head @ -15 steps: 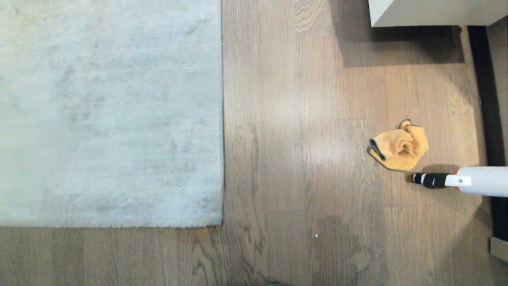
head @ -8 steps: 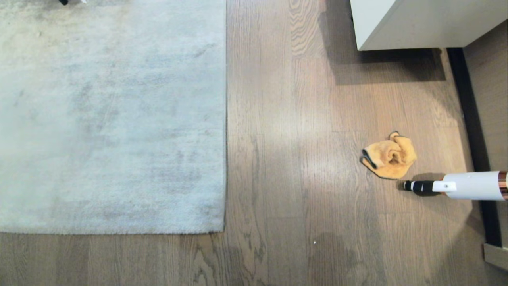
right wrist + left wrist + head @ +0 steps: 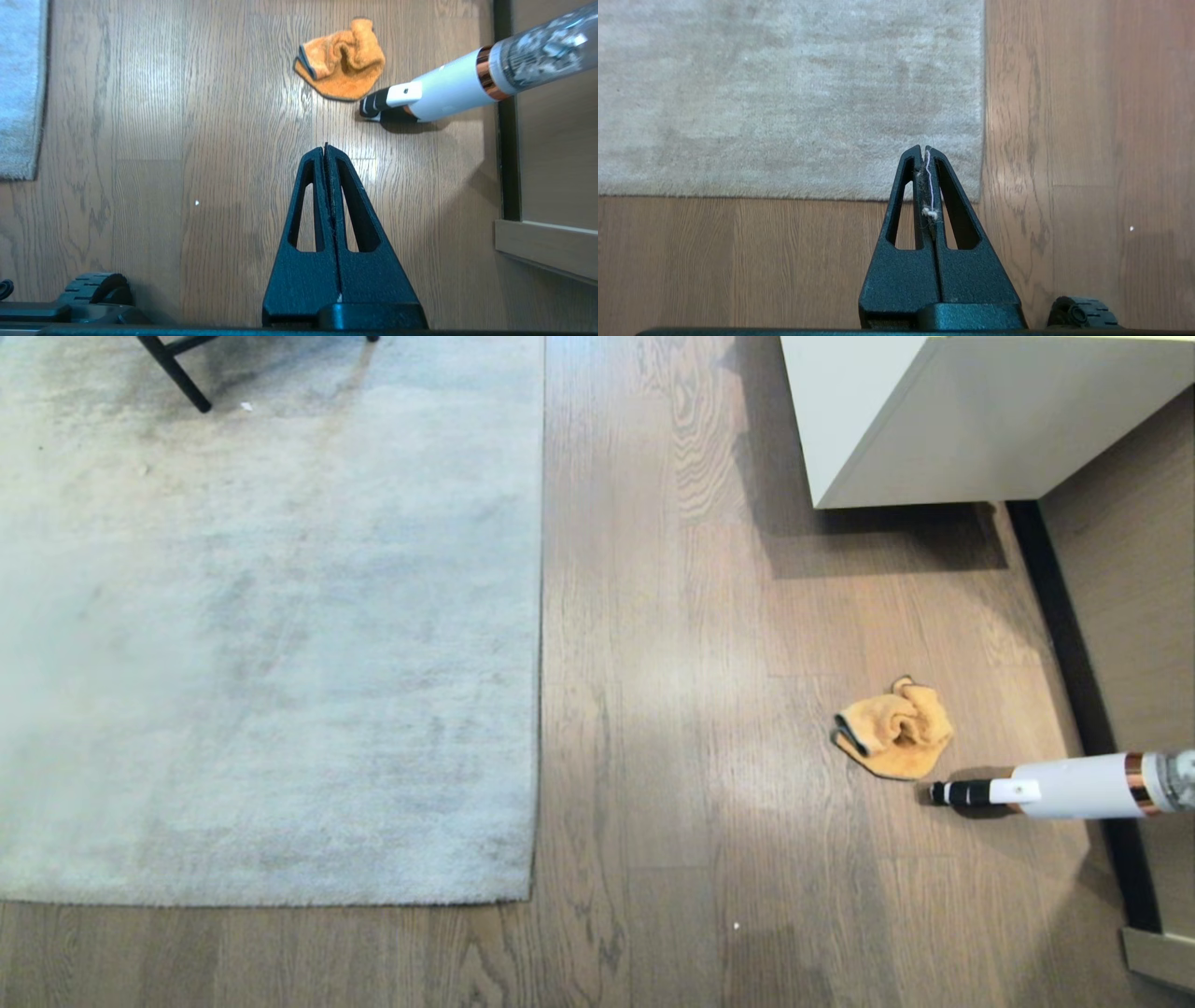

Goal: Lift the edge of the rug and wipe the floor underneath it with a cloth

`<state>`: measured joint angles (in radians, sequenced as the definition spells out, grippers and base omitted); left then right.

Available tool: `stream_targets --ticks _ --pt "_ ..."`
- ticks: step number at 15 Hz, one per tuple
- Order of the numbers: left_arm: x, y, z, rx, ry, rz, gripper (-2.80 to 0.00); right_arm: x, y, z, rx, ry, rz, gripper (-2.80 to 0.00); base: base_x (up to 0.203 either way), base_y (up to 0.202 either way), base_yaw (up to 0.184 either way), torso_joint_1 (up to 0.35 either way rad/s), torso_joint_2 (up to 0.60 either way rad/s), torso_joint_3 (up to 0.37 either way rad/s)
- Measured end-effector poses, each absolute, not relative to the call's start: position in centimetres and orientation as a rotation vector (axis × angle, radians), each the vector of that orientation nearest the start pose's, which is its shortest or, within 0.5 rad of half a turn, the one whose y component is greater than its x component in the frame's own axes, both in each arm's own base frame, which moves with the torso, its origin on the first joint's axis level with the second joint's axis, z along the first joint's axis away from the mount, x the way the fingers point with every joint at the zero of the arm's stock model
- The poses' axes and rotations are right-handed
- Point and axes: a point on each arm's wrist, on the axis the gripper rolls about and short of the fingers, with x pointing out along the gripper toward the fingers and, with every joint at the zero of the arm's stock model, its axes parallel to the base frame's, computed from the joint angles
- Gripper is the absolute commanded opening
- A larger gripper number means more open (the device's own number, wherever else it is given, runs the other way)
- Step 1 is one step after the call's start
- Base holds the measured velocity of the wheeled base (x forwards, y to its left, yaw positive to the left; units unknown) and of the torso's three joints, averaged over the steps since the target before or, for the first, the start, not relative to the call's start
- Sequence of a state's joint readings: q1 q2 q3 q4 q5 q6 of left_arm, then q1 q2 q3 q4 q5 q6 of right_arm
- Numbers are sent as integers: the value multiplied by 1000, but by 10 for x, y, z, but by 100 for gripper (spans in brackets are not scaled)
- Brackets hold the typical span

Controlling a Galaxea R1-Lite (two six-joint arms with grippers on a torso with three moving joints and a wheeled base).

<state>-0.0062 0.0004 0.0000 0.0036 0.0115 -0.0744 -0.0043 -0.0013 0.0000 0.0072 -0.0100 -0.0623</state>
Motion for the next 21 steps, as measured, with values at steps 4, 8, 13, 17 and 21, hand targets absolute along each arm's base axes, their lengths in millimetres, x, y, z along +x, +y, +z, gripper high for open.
stream_targets --ticks 4,8,13,17,21 --pt "-23 0 75 -74 4 6 -280 -23 0 75 -62 6 -15 -280 0 0 0 3 1 204" --pt "-23 0 75 -74 3 6 -280 -23 0 75 -62 7 -14 -280 0 0 0 2 4 206" --pt "-23 0 75 -73 4 6 -280 -23 0 75 -62 6 -15 -280 0 0 0 1 2 200" --pt "-23 0 75 -71 4 6 -280 -23 0 75 -62 7 -15 -280 0 0 0 3 2 201" --pt "-23 0 75 -71 4 6 -280 -23 0 75 -62 7 -15 -280 0 0 0 1 3 202"
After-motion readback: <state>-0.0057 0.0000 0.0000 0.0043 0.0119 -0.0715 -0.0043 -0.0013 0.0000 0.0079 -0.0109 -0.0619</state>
